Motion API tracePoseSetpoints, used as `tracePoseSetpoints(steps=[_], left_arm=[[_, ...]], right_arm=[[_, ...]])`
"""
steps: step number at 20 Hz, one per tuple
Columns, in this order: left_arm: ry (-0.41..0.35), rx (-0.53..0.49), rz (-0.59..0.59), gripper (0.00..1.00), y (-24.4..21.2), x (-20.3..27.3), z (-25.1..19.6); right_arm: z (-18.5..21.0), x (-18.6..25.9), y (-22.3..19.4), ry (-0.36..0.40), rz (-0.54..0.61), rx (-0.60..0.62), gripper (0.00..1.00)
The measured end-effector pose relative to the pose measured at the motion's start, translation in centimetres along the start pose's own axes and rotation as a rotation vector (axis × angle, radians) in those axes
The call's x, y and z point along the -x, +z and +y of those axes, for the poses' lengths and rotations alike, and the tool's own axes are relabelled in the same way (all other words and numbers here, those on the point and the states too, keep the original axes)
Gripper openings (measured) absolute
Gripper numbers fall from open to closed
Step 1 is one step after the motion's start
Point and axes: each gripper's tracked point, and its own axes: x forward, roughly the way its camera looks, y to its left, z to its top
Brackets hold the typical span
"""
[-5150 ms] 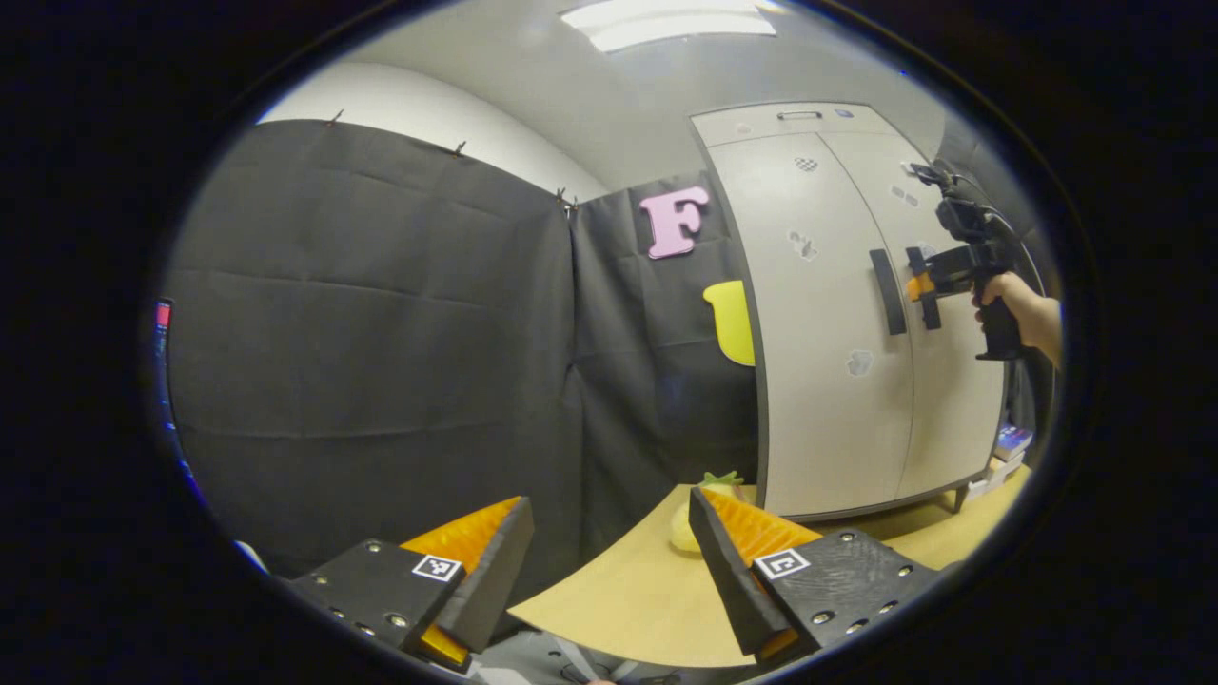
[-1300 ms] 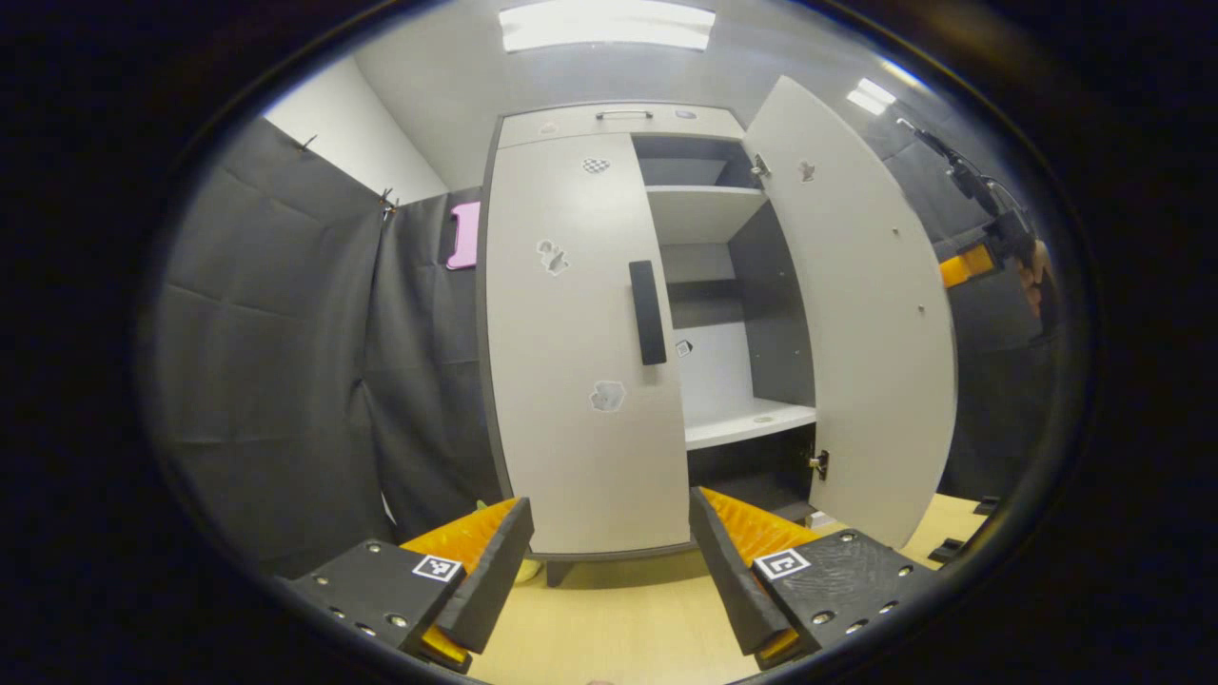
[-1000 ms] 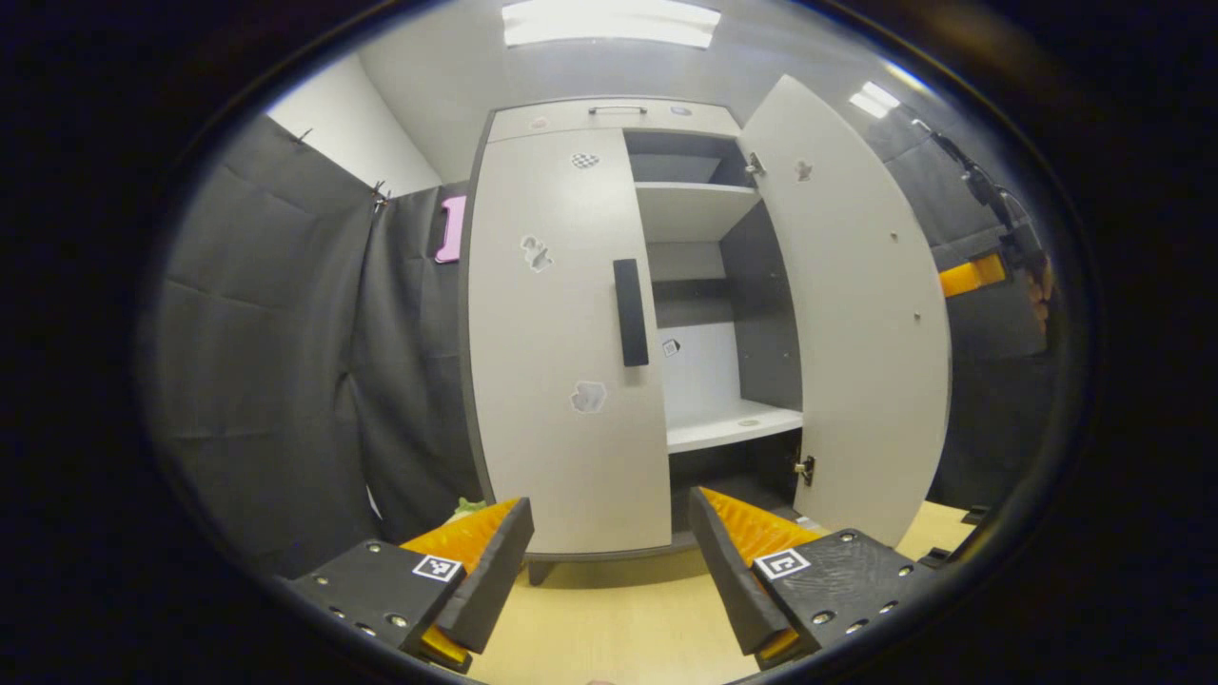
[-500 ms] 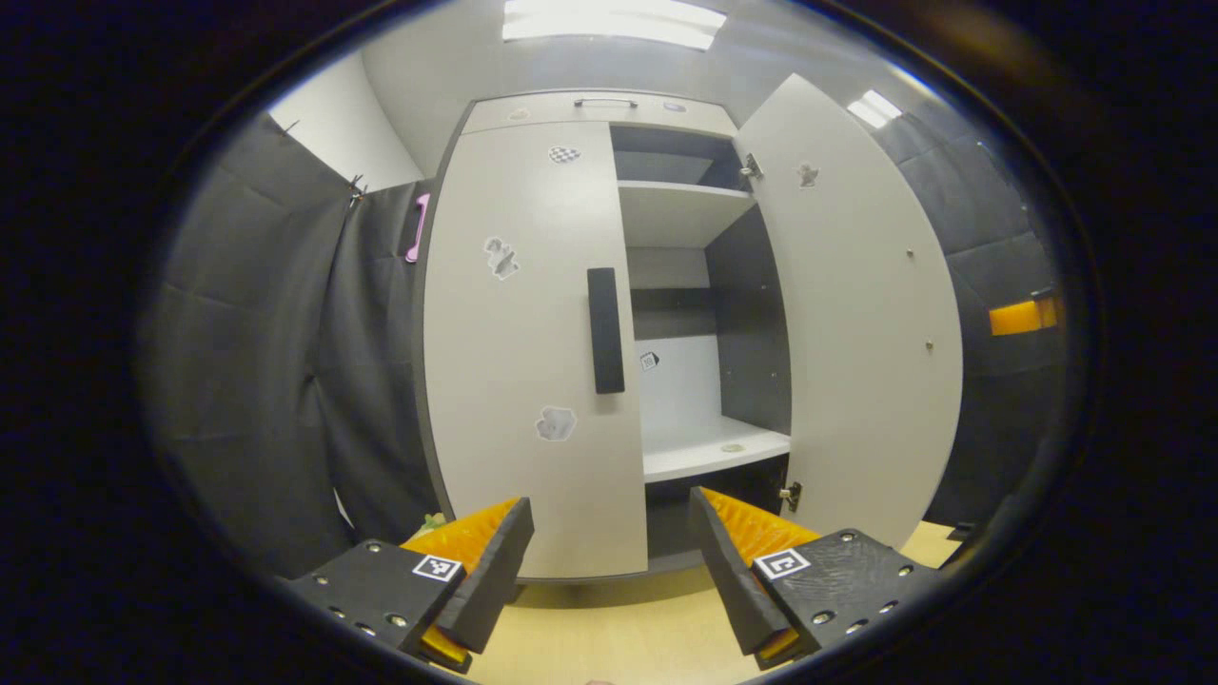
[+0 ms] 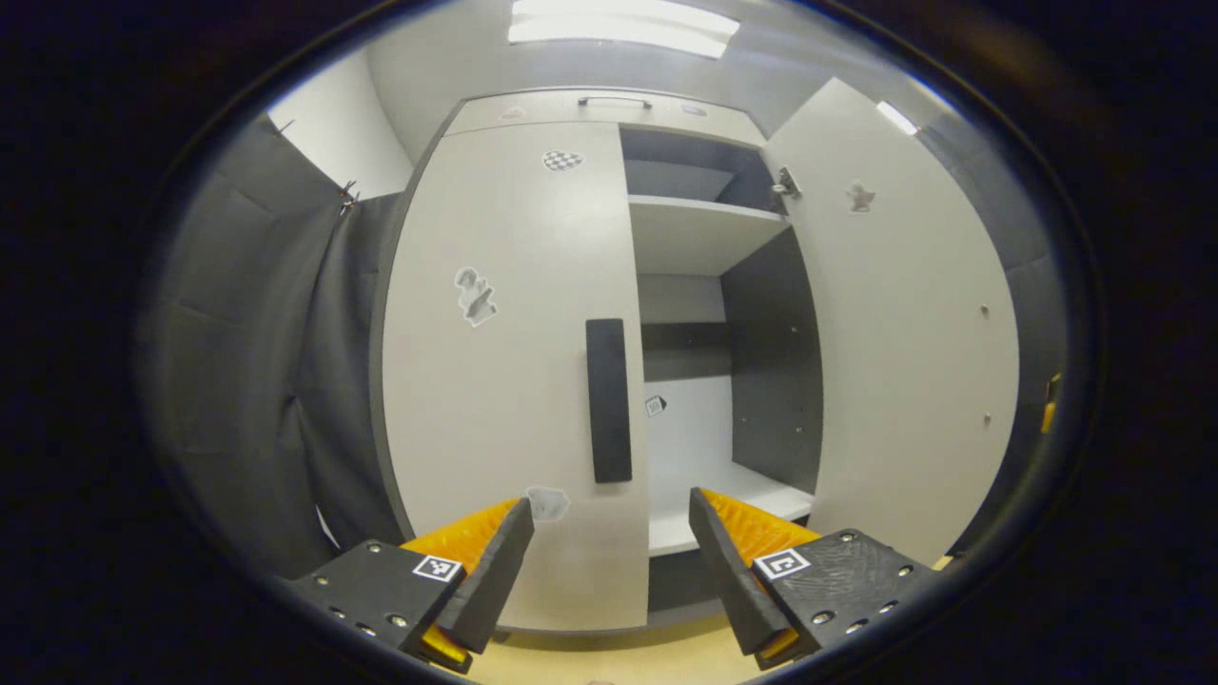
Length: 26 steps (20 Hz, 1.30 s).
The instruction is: Open the right door of the double-door shoe cabinet with the right hand, and open the left door with the left hand.
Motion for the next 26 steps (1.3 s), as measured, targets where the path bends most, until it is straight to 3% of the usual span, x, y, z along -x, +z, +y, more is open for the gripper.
tracePoseSetpoints(steps=[9, 18, 19, 20, 22, 23, 26], left_arm=[[0.041, -0.055, -0.031, 0.95, 3.2, -6.6, 1.7], [0.017, -0.071, -0.022, 0.93, 3.6, -9.9, 0.6], [0.017, -0.078, -0.024, 0.89, 3.7, -10.2, 0.5], [0.037, -0.087, -0.021, 0.77, 3.7, -10.4, 0.8], [0.055, -0.087, -0.033, 0.69, 3.9, -10.4, 1.0], [0.053, -0.071, -0.041, 0.72, 3.9, -10.4, 1.0], [0.039, -0.046, -0.047, 0.45, 3.7, -10.8, 0.3]], right_arm=[[0.2, 0.7, -1.2, -0.021, 0.052, -0.083, 0.98], [0.2, 1.0, -1.9, -0.041, 0.079, -0.139, 0.98], [0.2, 1.0, -1.8, -0.042, 0.077, -0.144, 0.98], [0.1, 1.0, -1.7, -0.043, 0.077, -0.149, 0.97], [-0.2, 1.1, -1.6, -0.048, 0.069, -0.149, 0.98], [-0.3, 1.1, -1.5, -0.052, 0.064, -0.145, 0.97], [-0.4, 1.1, -1.6, -0.052, 0.064, -0.142, 0.98]])
